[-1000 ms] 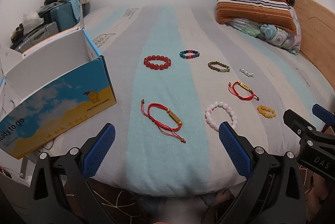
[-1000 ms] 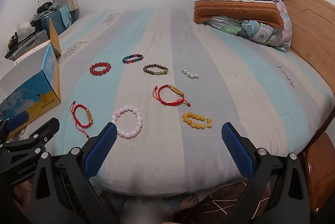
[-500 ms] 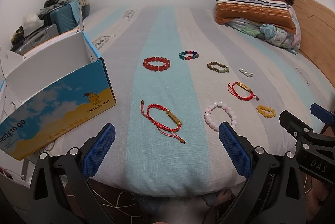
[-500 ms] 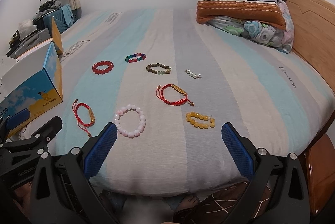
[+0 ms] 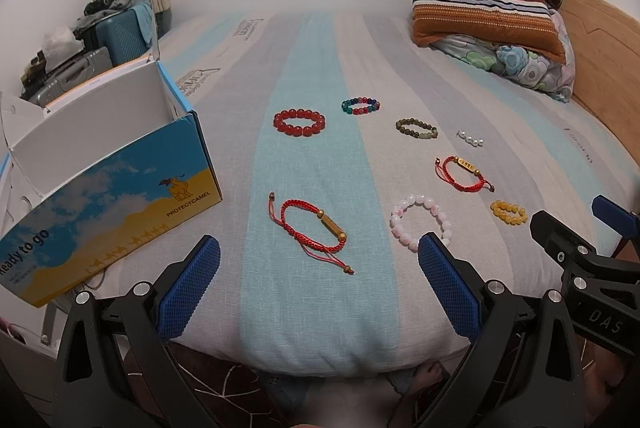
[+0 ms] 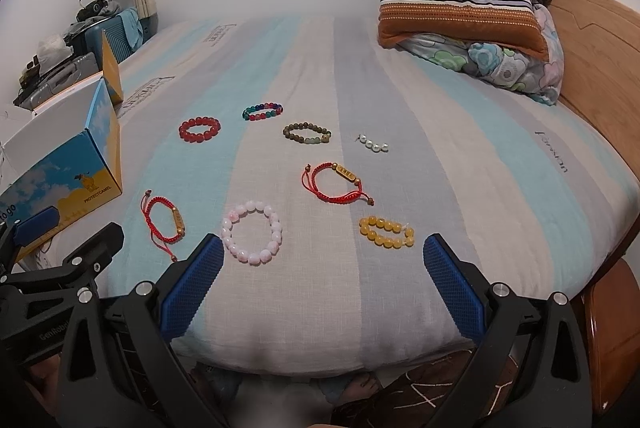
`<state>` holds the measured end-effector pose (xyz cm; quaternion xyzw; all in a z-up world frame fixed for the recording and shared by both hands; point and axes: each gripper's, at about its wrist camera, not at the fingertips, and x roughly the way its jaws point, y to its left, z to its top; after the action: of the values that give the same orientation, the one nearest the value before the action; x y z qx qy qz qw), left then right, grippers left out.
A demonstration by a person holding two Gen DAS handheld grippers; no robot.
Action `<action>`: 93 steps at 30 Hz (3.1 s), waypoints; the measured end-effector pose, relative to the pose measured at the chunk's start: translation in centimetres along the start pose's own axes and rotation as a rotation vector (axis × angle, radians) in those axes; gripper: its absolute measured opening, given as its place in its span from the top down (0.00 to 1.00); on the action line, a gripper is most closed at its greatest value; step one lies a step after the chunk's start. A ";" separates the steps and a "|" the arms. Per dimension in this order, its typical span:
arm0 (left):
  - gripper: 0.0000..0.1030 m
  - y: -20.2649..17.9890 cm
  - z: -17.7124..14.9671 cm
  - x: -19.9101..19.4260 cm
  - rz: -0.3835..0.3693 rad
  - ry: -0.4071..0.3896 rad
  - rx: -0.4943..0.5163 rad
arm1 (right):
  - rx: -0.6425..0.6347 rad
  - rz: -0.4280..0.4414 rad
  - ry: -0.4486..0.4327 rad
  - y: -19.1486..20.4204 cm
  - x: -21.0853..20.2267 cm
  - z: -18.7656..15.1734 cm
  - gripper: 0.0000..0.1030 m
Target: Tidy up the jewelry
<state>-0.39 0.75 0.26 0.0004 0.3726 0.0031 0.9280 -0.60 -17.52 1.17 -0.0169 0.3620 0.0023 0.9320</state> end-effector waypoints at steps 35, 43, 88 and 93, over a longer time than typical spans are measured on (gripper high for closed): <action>0.05 -0.1 0.8 -0.5 0.015 -0.002 0.005 | -0.001 -0.007 -0.016 -0.3 -0.6 0.5 0.07; 0.06 1.3 3.1 0.8 0.020 0.039 -0.022 | 0.027 -0.030 -0.001 -1.7 -0.1 2.4 0.07; 0.29 1.7 1.2 15.3 0.062 0.309 -0.048 | 0.158 -0.019 0.384 -7.8 17.8 0.9 0.41; 0.49 1.9 1.2 15.0 0.067 0.302 -0.048 | 0.158 -0.028 0.380 -7.9 17.6 1.0 0.58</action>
<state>11.23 2.73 -9.26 -0.0097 0.5076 0.0432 0.8605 13.18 -25.49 -9.76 0.0511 0.5300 -0.0423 0.8454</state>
